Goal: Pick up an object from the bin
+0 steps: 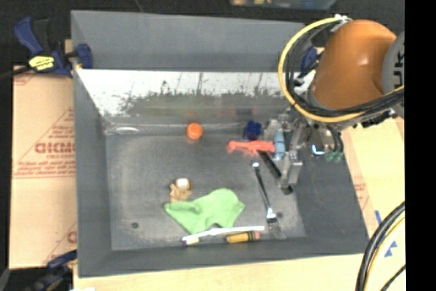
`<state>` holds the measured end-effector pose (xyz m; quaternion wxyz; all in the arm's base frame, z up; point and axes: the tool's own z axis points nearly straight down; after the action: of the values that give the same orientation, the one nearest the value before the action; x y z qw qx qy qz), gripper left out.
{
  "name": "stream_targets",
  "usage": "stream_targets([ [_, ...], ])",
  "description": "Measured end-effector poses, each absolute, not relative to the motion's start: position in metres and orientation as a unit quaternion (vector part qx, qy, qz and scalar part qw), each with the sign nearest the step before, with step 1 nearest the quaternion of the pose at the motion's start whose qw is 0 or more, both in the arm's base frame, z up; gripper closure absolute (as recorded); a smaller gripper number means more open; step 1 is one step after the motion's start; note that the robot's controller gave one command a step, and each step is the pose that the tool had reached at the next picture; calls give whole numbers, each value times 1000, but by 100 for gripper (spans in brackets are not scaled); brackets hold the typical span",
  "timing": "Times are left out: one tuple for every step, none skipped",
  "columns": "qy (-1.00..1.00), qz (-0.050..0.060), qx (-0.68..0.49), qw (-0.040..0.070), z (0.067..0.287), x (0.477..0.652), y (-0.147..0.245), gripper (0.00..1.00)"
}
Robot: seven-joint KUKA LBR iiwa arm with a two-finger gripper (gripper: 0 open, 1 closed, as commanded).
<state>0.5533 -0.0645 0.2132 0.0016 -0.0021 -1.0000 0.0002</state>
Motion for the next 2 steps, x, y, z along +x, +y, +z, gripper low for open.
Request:
stream_targets([
  [-1000,1,-1,-2,217,555,-64,0],
  [-999,0,32,-3,89,503,81,0],
])
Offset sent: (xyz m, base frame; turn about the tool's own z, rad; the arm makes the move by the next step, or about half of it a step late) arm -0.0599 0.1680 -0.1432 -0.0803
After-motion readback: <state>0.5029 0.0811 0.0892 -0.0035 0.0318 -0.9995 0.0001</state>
